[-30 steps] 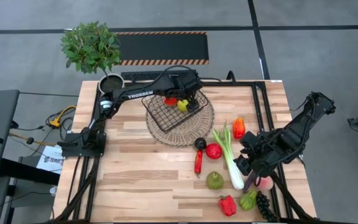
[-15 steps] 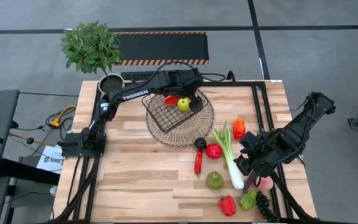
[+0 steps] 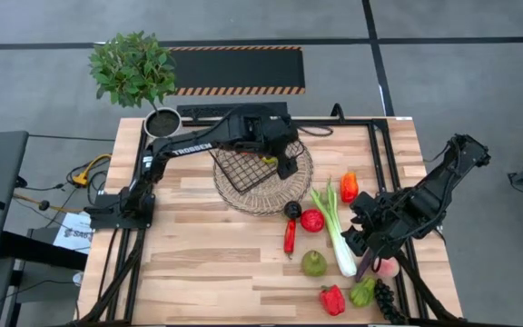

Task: Build produce basket
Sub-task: Put the red apple into the wire basket

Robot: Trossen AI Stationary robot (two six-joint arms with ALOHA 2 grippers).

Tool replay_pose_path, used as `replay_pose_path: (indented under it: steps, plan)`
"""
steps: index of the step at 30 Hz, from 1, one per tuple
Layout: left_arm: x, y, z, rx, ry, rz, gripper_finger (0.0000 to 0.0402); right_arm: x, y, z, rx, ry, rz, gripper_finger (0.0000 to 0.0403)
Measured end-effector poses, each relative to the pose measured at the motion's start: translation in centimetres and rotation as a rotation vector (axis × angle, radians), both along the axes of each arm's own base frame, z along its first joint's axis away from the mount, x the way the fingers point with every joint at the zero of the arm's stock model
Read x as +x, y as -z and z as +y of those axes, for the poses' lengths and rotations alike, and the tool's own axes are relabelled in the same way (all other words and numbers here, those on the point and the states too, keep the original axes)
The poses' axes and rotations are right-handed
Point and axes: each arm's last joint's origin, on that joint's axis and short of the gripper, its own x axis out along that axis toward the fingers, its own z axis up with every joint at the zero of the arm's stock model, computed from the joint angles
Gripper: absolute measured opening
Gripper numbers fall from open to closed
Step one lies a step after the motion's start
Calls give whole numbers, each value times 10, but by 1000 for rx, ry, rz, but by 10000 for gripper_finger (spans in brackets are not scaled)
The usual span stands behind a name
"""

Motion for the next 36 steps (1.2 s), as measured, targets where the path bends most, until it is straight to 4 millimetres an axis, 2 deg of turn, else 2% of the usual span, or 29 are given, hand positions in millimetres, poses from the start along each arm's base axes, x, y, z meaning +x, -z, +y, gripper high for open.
replay_pose_path:
  steps: [3, 8, 17, 29, 36]
  plan:
    - [0, -4, -14, -8, 24, -18, 363, 0, 0, 0, -5, -9, 0, 291]
    - [-6, -23, -40, -25, 49, -109, 363, 0, 0, 0, -7, -11, -2, 291]
    - [-20, -54, -98, -68, 159, -258, 363, 1, 0, 0, -14, -20, -8, 291]
    - [-32, -60, -193, -141, 308, -356, 363, 1, -1, 1, -27, -56, -17, 291]
    - [-42, -62, -222, -107, 279, -397, 363, 2, -1, 2, -24, -62, -23, 291]
